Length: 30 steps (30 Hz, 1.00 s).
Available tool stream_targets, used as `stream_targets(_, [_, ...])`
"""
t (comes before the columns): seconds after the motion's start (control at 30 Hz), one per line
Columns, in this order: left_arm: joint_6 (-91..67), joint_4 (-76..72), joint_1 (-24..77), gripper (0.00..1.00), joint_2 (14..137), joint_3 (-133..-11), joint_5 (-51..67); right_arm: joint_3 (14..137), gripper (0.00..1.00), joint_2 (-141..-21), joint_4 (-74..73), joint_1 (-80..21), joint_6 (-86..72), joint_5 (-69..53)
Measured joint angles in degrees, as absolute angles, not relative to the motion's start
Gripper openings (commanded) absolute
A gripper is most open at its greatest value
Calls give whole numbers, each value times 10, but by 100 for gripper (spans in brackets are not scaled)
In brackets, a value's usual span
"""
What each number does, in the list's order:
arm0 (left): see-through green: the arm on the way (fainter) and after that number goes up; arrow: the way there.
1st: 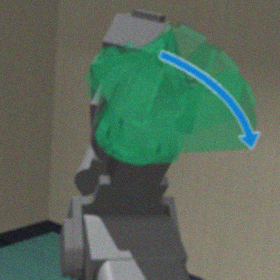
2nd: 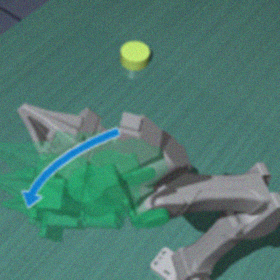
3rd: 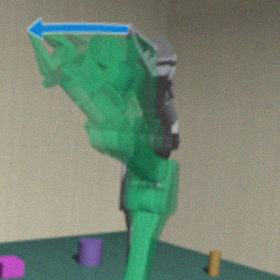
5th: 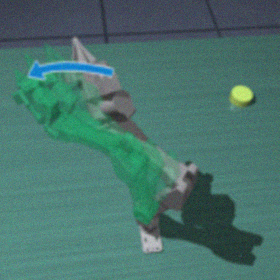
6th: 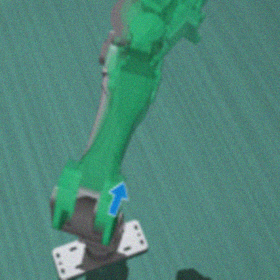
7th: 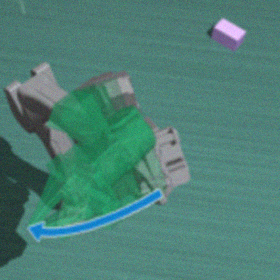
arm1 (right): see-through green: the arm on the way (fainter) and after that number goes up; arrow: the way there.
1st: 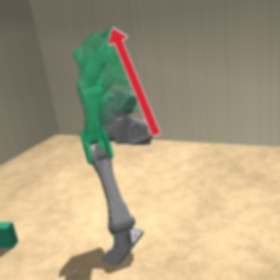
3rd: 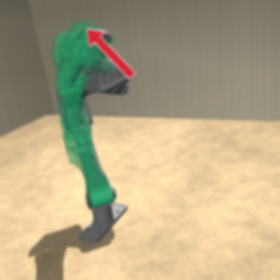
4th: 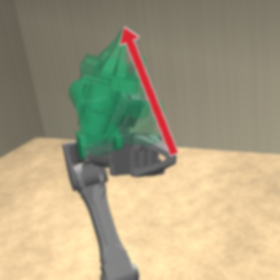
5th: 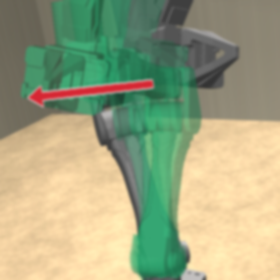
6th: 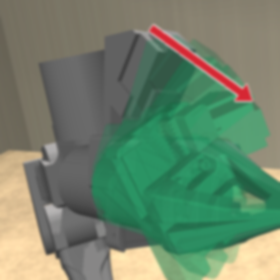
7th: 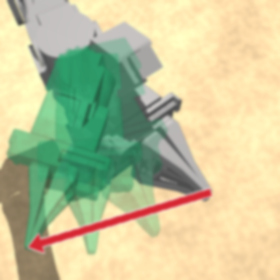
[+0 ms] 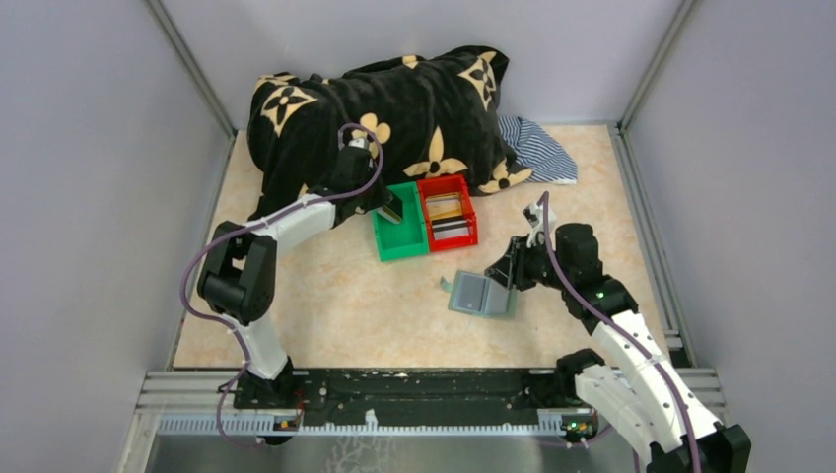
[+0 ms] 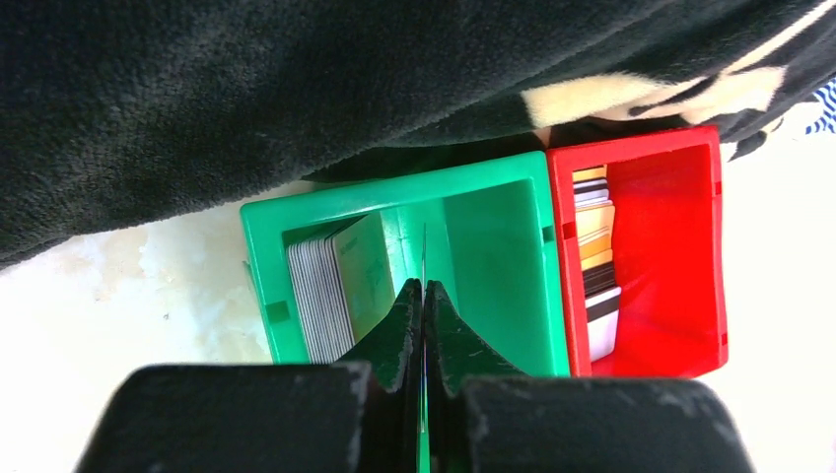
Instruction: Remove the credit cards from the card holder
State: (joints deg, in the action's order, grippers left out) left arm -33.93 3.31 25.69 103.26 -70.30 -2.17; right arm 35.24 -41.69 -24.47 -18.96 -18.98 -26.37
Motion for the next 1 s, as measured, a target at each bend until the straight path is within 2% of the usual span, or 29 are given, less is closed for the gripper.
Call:
stream_targets(0.53, [-334, 45, 257, 0, 1060, -716, -51, 352, 30, -418, -244, -190, -190, -262])
stream_targets(1.0, [-333, 52, 257, 8, 1060, -716, -69, 352, 29, -418, -244, -190, -190, -262])
